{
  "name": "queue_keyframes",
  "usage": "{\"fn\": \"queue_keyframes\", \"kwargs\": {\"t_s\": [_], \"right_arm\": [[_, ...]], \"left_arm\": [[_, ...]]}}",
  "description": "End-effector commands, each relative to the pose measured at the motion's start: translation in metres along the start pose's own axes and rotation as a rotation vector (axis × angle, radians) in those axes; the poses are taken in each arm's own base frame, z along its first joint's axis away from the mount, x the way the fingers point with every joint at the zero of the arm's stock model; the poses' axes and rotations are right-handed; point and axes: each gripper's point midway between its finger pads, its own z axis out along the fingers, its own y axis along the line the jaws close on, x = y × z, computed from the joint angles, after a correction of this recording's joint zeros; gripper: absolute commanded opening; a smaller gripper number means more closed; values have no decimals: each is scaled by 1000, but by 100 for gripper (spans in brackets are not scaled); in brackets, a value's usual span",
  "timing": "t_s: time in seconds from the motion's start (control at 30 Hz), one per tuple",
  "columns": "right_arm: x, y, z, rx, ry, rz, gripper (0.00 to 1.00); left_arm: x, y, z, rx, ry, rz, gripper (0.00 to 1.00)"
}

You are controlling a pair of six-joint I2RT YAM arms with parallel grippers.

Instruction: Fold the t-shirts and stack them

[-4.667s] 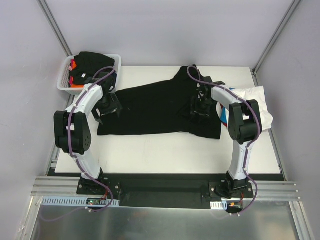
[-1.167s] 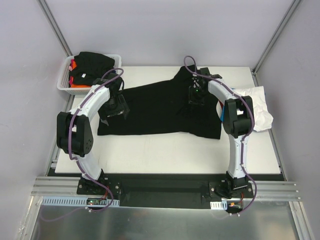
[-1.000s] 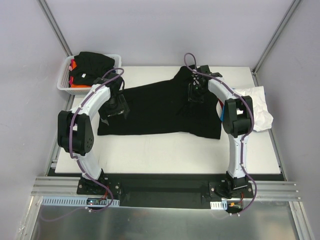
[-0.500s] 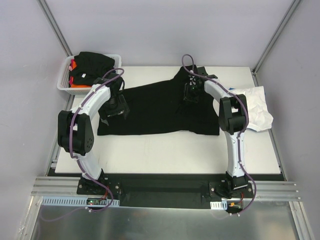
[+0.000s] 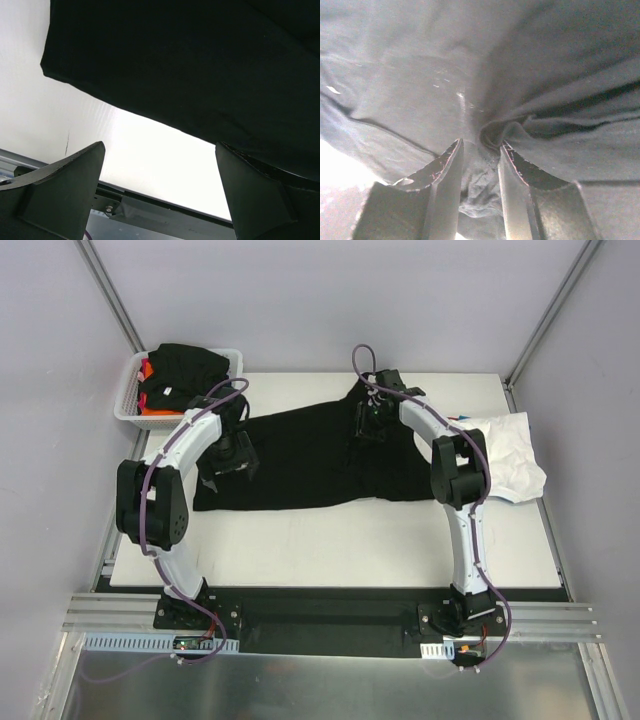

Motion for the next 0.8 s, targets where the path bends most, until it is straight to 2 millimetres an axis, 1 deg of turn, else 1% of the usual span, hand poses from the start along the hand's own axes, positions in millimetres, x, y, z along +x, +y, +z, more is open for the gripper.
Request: {"fn": "queue_keyframes", "kwargs": {"t_s": [0.0,0.03,0.13,0.17,0.23,0.27,0.3,0.4,0.5,0.63,0.77], "right_arm": [[8,-9,-25,58,-5,-31,36],[20,-22,-23,84,21,-15,36],[30,-34,-28,121,29,0,36],[40,-42,-27,142,51,12,36],[44,-46,-31,161,48,11,36],[53,-51,-30,173,65,16,36],[52,-49,-36,174,51,9,36],[53,-47,-41,172,43,4,35],[46,-41,-49,169,23,-4,34],[41,-35,-61,179,5,-10,35],[35,-31,-69,181,-13,-14,36]], "left_arm": [[1,-8,-3,8,19,15,93],[-2,-10,-4,15,15,14,93],[-3,-17,-4,25,14,21,93],[-3,-18,-4,26,13,24,93],[-1,-18,-4,26,14,29,93],[-1,-17,-3,24,14,27,93],[0,-17,-3,24,13,29,93],[6,-14,0,21,22,30,93],[10,-13,2,22,31,30,93],[9,-17,1,33,25,34,93],[8,-19,2,38,29,40,93]]}}
